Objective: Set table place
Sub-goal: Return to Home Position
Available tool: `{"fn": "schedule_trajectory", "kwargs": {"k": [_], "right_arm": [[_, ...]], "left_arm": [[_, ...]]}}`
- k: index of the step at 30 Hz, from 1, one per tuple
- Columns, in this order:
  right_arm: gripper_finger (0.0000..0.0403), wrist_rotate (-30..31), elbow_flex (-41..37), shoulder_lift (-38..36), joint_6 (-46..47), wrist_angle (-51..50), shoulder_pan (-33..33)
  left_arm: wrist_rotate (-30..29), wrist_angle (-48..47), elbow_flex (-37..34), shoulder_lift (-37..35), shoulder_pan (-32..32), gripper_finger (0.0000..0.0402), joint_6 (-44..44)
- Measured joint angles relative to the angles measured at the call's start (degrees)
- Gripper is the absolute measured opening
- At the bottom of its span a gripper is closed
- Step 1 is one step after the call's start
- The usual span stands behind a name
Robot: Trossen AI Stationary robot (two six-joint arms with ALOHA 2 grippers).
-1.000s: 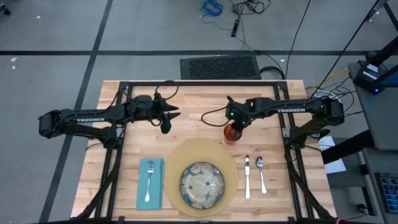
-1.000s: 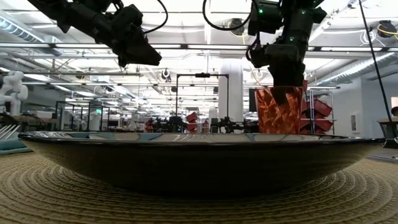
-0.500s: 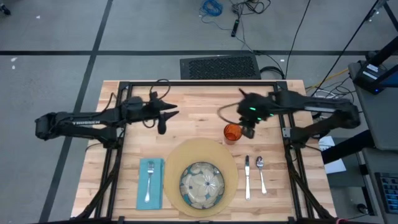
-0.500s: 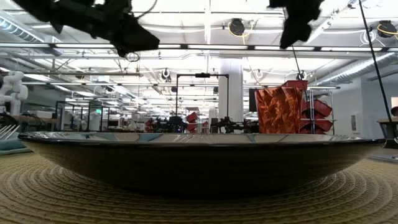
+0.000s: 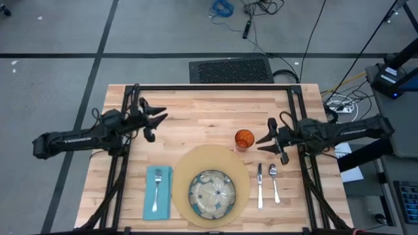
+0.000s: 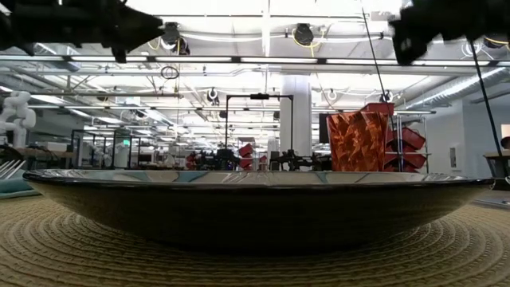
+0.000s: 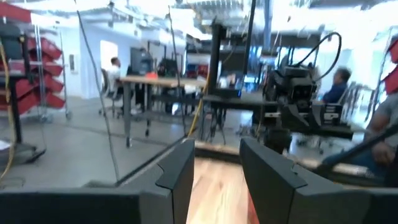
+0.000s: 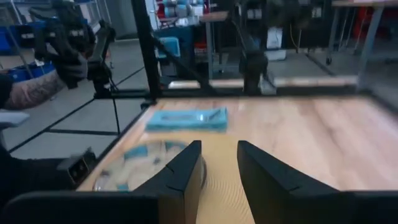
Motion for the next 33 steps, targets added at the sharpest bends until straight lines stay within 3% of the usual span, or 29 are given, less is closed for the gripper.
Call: {"fn": "schedule_trajectory", "kwargs": {"k": [5, 9, 13, 18, 24, 33], "right_arm": [[0.0093, -0.03, -11.87, -1.4, 5.16, 10.16, -0.07], [0.0093, -0.43, -15.65, -1.53, 7.55, 14.67, -0.32], [0.0093, -5.03, -16.64, -1.55, 8.74, 17.25, -0.27], [0.0093, -5.07, -16.67, -1.41, 7.23, 15.84, -0.17], [0.0093, -5.95, -18.1, -1.46, 6.72, 15.57, 0.01], [0.0093, 2.17, -19.03, -7.32, 4.25, 16.66, 1.34]], "left_arm": [[-0.11, -11.81, -0.02, -6.37, 0.94, 0.0118, 0.06], [-0.15, -13.15, -1.3, -10.0, 0.99, 0.0118, -0.11], [-0.86, -11.32, -6.38, -14.34, 0.99, 0.0118, -1.0], [-3.61, -8.03, -13.04, -19.34, 0.99, 0.0118, -2.85], [-3.89, -12.47, -13.16, -23.78, 0.99, 0.0118, -3.21], [-3.89, -16.54, -13.16, -26.93, 0.99, 0.0118, -3.06]]}}
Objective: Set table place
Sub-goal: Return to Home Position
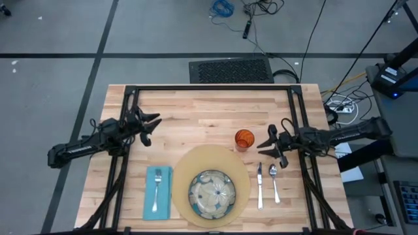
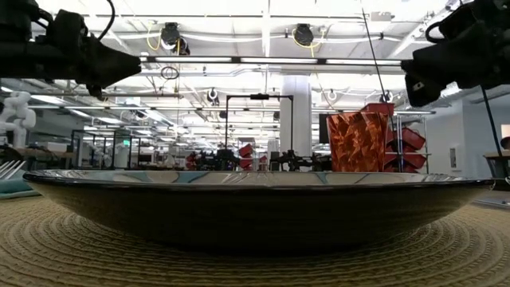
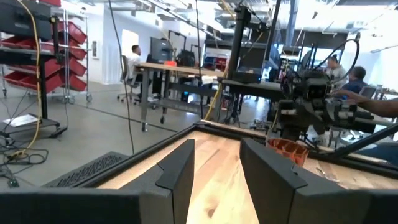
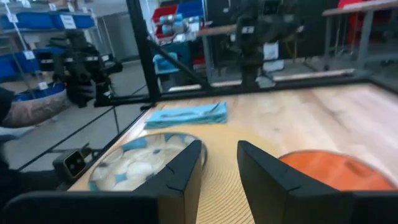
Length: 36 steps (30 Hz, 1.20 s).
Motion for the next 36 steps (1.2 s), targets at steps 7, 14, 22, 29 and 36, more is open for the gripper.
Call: {"fn": "schedule_trajectory", "kwargs": {"k": [7, 14, 22, 29, 36], "right_arm": [[0.0093, 0.86, 0.11, -12.4, -1.07, -8.27, -0.02], [0.0093, 0.96, 0.13, -23.55, -1.14, -20.08, -0.02], [0.0093, 0.89, 0.1, -23.0, -1.7, -21.01, 0.0], [0.0093, 0.93, 0.11, -21.81, -1.74, -21.05, 0.0], [0.0093, 0.95, 0.09, -21.68, -1.89, -20.99, 0.0]], "left_arm": [[0.0, 0.92, -0.02, 0.0, 0.0, 0.0118, 0.3], [-0.03, -0.32, -0.02, -0.01, 0.0, 0.0118, 1.36], [-0.2, -2.99, -0.02, -0.02, -0.04, 0.0118, 1.58], [3.37, -7.15, -0.04, 0.07, -0.03, 0.0118, 0.37], [4.48, -7.42, -0.04, 0.35, -0.02, 0.0118, -0.23]]}}
